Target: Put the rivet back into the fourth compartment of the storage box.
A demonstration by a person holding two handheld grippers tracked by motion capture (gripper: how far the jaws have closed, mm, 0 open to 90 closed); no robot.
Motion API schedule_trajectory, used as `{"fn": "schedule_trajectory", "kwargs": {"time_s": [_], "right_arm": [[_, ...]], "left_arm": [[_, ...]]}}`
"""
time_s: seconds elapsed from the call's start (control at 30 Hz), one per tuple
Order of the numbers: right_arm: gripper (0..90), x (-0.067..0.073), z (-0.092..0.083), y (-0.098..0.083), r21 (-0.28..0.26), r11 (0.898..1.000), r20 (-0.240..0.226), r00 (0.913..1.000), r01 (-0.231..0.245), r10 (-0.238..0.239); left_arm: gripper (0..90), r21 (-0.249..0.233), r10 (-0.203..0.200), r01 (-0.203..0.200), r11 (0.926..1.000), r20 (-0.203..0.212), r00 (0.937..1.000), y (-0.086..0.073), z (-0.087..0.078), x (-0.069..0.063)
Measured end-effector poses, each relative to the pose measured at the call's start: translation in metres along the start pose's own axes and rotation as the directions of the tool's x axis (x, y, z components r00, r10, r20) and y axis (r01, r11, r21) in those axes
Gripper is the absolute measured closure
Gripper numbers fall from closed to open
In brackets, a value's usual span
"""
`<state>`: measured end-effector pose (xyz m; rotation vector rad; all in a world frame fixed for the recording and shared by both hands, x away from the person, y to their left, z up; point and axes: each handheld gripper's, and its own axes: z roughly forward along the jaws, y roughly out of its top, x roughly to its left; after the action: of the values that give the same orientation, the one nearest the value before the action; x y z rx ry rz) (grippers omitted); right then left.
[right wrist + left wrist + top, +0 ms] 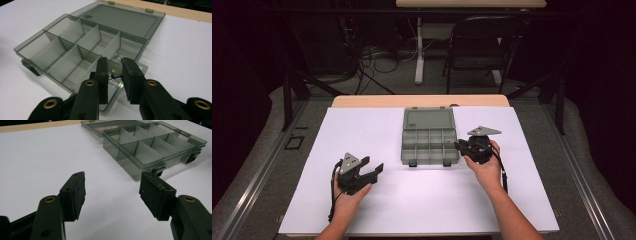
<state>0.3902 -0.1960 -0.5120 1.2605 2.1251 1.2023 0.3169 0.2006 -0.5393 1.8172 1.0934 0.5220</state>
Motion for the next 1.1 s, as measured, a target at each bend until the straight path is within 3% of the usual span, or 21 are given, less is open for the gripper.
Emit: {"fn": "schedule_trajectory", "kwargs": {"time_s": [0.27,0.63,0.87,1.1], "right_arm": [[75.5,-0.004,0.011,0.001,-0.003,1.0,0.016,0.9999,-0.004,0.004],[75.5,-0.003,0.027,0.02,0.006,1.0,0.043,0.9987,0.028,-0.028],[75.4,-0.005,0.042,0.015,0.036,0.999,0.054,0.9985,0.004,-0.006],[75.5,-0.005,0.046,0.014,0.018,1.0,0.058,0.9983,-0.001,0.0]], "left_arm": [[37.4,-0.001,-0.001,0.001,1.0,-0.001,1.0,0.0,0.001,0.0],[37.4,0.004,-0.006,0.006,1.0,0.0,1.0,0.0,0.0,0.001],[37.4,-0.002,-0.002,0.002,1.0,-0.001,1.0,-0.001,0.001,0.001],[37.4,0.009,-0.001,0.001,1.0,0.001,1.0,0.0,0.0,0.001]]}}
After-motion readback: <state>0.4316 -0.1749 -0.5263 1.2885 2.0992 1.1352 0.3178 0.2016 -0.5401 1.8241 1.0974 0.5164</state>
